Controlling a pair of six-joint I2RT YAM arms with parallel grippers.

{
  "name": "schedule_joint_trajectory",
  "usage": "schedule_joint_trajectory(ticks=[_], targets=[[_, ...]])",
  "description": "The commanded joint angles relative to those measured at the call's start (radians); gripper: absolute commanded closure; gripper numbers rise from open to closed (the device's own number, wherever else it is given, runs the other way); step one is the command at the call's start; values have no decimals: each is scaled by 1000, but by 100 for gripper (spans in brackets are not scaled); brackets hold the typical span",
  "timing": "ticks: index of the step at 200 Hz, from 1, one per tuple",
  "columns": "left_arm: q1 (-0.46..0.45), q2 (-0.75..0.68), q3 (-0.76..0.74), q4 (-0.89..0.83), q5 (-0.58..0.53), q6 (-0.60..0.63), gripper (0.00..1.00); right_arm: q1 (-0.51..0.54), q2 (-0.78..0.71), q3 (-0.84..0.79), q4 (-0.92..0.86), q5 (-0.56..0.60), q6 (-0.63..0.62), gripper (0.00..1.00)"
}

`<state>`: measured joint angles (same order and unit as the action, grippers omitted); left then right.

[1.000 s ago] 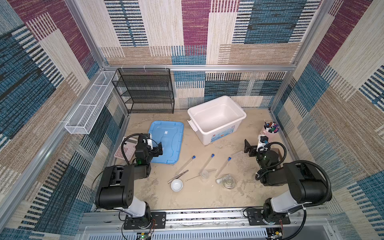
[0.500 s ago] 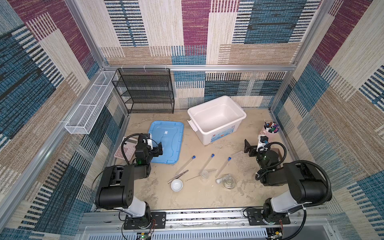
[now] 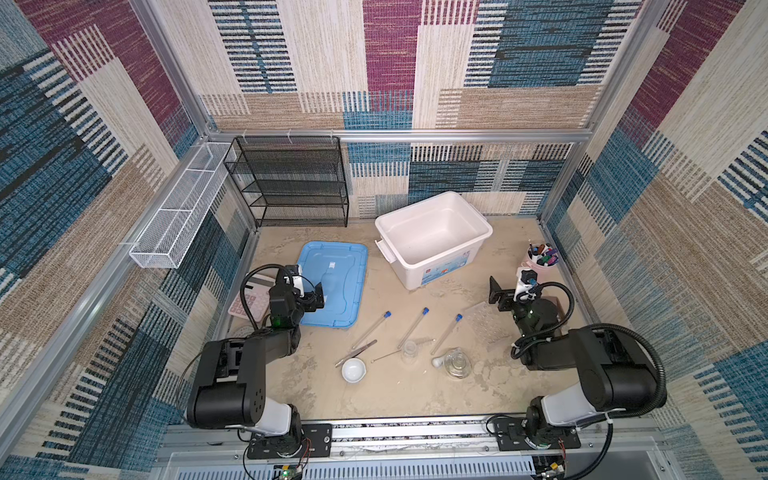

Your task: Organize the chemistry lab equipment

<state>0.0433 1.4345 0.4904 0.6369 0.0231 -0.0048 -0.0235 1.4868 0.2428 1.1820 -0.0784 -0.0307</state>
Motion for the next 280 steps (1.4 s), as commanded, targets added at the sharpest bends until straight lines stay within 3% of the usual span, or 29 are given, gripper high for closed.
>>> schedule_joint_trajectory(ticks=[1,16,45,76,112,185,280], targets=[[3,-121,105,-287,-127,-72,1,0,-57,49,-130,54,34,1],[3,-204,151,-415,-135,-93,1,0,-96,100,-262,29,44,1],[-7,-351,133,-478,-105,-144,1,0,-169,149,-427,41,109,2],[-91,-384,168,-597,-65,-128,4,0,-247,197,-570,-5,137,6],[-259,-333,227,-761,-117,-49,9,0,-310,260,-724,-70,209,5],[-512,-242,196,-834,-33,-39,24,12,-378,262,-825,-232,330,11],[-594,-63,303,-993,17,-40,42,65,-444,230,-907,-222,352,13]])
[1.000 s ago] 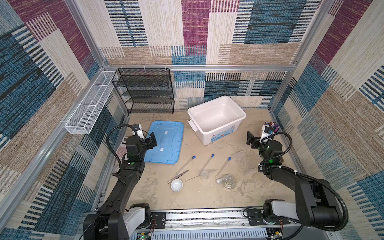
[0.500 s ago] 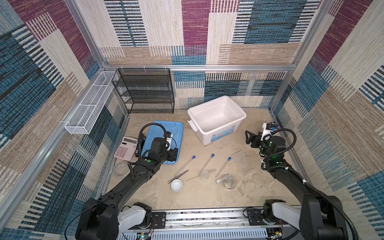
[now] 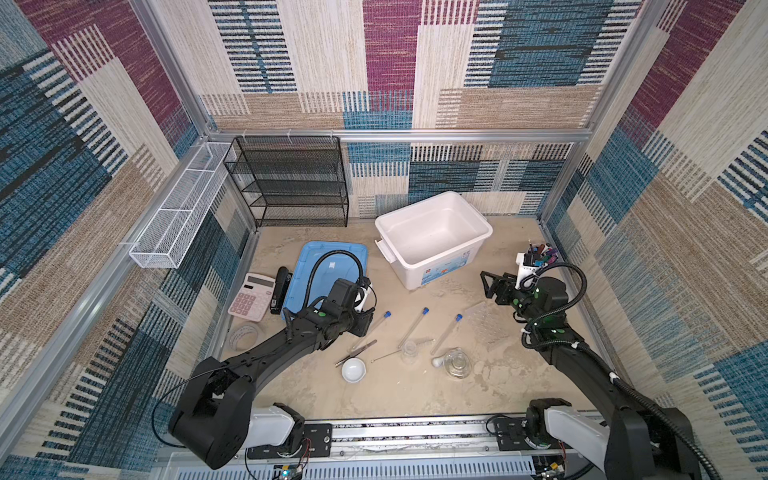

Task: Organize the chemistry lab equipment
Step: 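Close the left gripper on a blue-capped test tube while the right arm advances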

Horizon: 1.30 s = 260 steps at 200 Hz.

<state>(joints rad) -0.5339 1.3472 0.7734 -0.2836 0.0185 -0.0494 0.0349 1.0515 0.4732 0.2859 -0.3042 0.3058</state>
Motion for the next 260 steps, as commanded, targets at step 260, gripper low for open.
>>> schedule_joint_trajectory(ticks=[260], targets=[[-78,247,118,-111,-64,-105,58,43,33,-8,13,11,36,13]])
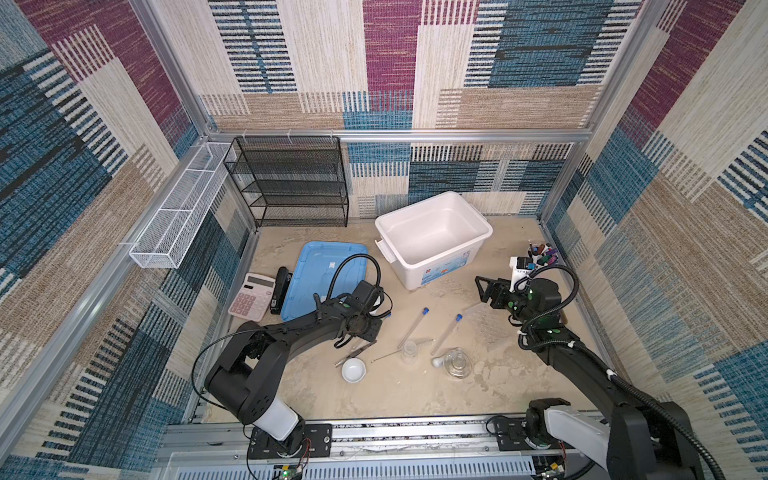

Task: Organize the chemistry lab equipment
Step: 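Close the left gripper on a blue-capped test tube while the right arm advances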

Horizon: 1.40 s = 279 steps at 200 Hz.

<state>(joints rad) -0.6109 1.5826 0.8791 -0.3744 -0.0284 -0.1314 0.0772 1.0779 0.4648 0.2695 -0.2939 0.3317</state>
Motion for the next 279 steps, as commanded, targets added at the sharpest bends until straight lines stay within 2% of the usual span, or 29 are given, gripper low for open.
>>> schedule_joint_trajectory(ticks=[1,46,162,244,279], targets=[[-1,12,12,-21,-17,-23,58,1,6,0,30,1,9,13],[-4,36,32,-21,-11,-19,62,0,8,0,31,2,11,13],[-4,86,62,-18,-22,-22,63,3,8,13,9,-6,24,14],[-4,130,98,-6,-21,1,64,8,52,64,-51,-65,15,15],[-4,154,109,-6,-15,10,67,14,87,84,-61,-96,10,17]])
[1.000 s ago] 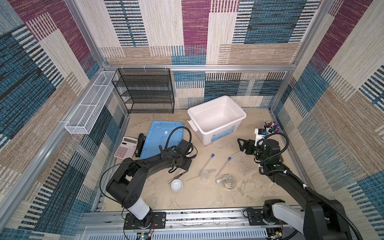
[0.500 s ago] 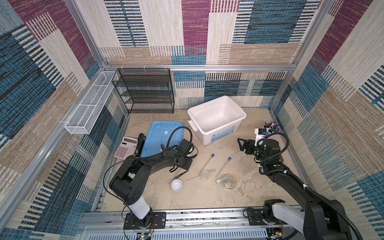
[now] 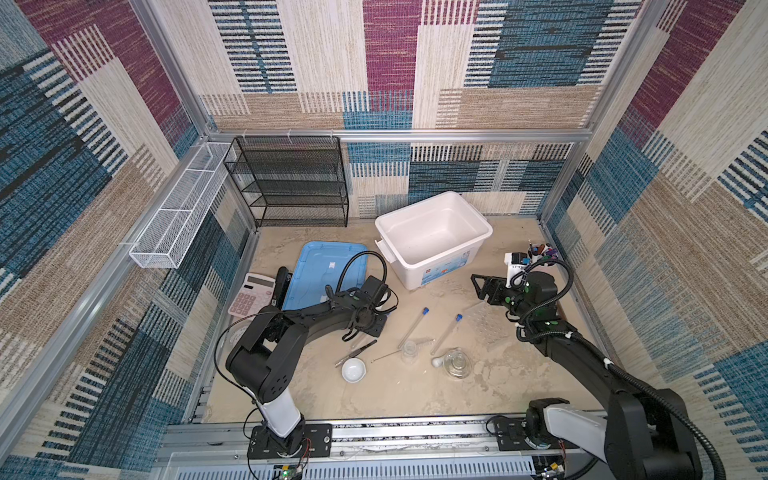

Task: Organize the chemistry lab equipment
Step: 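Close the left gripper on a blue-capped test tube while the right arm advances, then lift the test tube with the left gripper toward the approaching right gripper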

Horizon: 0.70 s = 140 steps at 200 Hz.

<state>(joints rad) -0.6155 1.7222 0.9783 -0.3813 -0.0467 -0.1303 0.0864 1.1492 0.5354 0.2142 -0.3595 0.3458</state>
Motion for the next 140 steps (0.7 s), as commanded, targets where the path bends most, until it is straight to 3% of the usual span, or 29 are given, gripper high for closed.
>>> schedule_joint_trajectory(ticks=[1,71,140], targets=[[0,15,10,1,4,9,67,5,16,13,-6,-31,-4,17],[0,35,19,12,7,20,75,18,26,7,17,-45,8,18],[0,2,28,31,4,40,79,29,53,5,46,-144,9,17]])
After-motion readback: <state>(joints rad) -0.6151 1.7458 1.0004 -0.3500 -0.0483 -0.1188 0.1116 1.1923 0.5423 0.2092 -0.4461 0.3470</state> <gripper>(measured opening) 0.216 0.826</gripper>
